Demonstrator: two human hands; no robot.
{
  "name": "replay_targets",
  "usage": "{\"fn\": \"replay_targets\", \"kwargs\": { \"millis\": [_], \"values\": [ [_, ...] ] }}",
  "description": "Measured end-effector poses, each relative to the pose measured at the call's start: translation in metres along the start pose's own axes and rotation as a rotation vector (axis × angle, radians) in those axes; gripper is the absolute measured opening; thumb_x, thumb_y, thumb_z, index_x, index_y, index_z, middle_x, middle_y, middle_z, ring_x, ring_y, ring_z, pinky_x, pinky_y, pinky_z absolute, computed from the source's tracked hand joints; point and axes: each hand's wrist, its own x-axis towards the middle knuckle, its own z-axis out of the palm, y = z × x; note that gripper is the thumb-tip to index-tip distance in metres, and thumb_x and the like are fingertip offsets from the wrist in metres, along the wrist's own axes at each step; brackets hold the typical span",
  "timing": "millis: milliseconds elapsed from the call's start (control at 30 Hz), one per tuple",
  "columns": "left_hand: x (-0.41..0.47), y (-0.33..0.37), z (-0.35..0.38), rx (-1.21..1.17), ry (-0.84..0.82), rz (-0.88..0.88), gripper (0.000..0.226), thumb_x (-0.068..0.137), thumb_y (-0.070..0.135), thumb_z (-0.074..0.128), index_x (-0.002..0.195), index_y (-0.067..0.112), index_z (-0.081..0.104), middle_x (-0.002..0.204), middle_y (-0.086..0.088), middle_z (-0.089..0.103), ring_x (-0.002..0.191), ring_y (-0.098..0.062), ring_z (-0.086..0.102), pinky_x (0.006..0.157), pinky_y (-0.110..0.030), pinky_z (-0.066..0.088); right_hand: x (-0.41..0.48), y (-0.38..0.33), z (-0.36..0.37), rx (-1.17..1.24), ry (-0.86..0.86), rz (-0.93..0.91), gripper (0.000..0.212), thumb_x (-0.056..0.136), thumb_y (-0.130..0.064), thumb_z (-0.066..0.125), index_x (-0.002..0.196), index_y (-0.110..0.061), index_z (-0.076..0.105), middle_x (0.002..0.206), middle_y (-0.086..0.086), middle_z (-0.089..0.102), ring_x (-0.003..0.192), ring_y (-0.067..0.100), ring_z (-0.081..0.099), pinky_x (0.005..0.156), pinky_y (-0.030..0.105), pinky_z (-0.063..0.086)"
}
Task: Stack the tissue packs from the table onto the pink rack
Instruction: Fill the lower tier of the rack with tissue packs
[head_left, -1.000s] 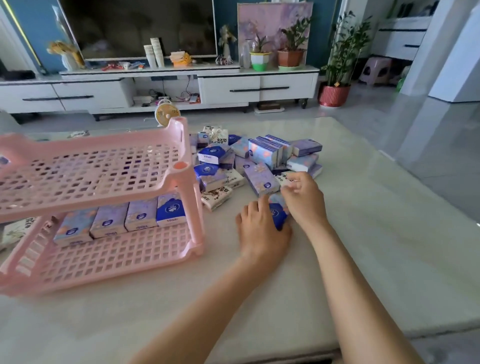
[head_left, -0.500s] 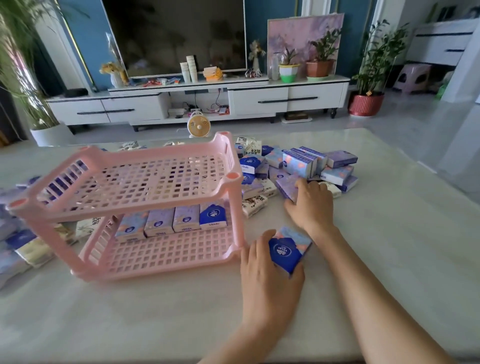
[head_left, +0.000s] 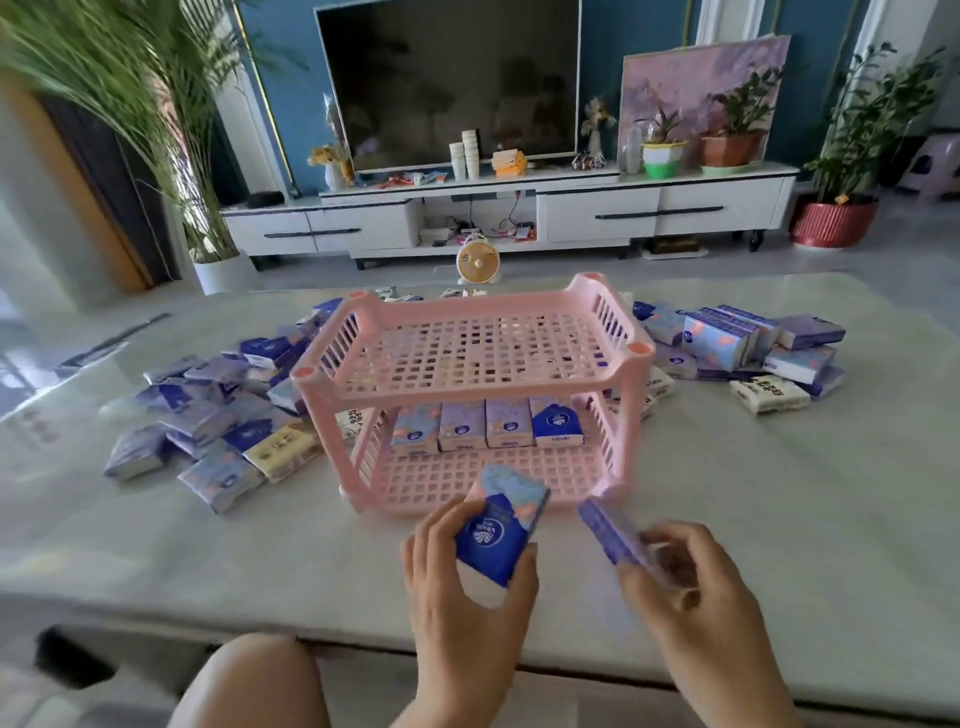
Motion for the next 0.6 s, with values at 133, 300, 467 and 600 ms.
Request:
{"fn": "replay_targets", "kwargs": {
  "millis": [133,300,467,600],
  "values": [
    [0.033,-0.023,-0.018,0.209,-0.049,-0.023,0.044,0.071,0.046,0.050,0.109,0.024,0.055,0.114,0.002,0.051,0.106,-0.011,0.038,0.092,-0.019,0.036,-0.022,-0.010,0.044,-0.018,-0.055,-0.183,0.036,0.057,-0.050,0.057,0.090,-0.034,0.057,0.084,-0.002,0.060,0.077,0.005,0.056,0.065,0.005,0.039],
    [0.068,-0.044,-0.012,0.600,-0.177,0.057,0.043,0.054,0.030,0.075,0.093,0.013,0.069,0.099,-0.007,0.063,0.088,-0.033,0.056,0.074,-0.046,0.050,0.001,-0.027,0.081,-0.115,-0.082,-0.359,0.039,0.071,-0.043,0.058,0.103,-0.021,0.058,0.097,-0.006,0.055,0.089,0.007,0.054,0.079,0.009,0.041],
    [0.072,-0.061,-0.009,0.860,-0.255,-0.032,0.035,0.061,0.037,0.076,0.076,0.005,0.068,0.077,-0.012,0.062,0.072,-0.032,0.056,0.066,-0.041,0.049,0.033,-0.031,0.110,-0.266,-0.029,-0.376,0.046,0.069,-0.043,0.060,0.102,-0.011,0.063,0.094,0.003,0.055,0.092,0.020,0.055,0.086,0.009,0.033],
    [0.063,-0.064,-0.007,0.909,-0.341,-0.055,0.061,0.074,0.040,0.037,0.107,-0.005,0.061,0.090,-0.016,0.060,0.081,-0.033,0.054,0.080,-0.042,0.037,0.050,-0.029,0.129,-0.390,-0.041,-0.359,0.039,0.069,-0.028,0.075,0.100,-0.007,0.064,0.096,0.008,0.055,0.092,0.025,0.054,0.083,0.017,0.037]
  ]
}}
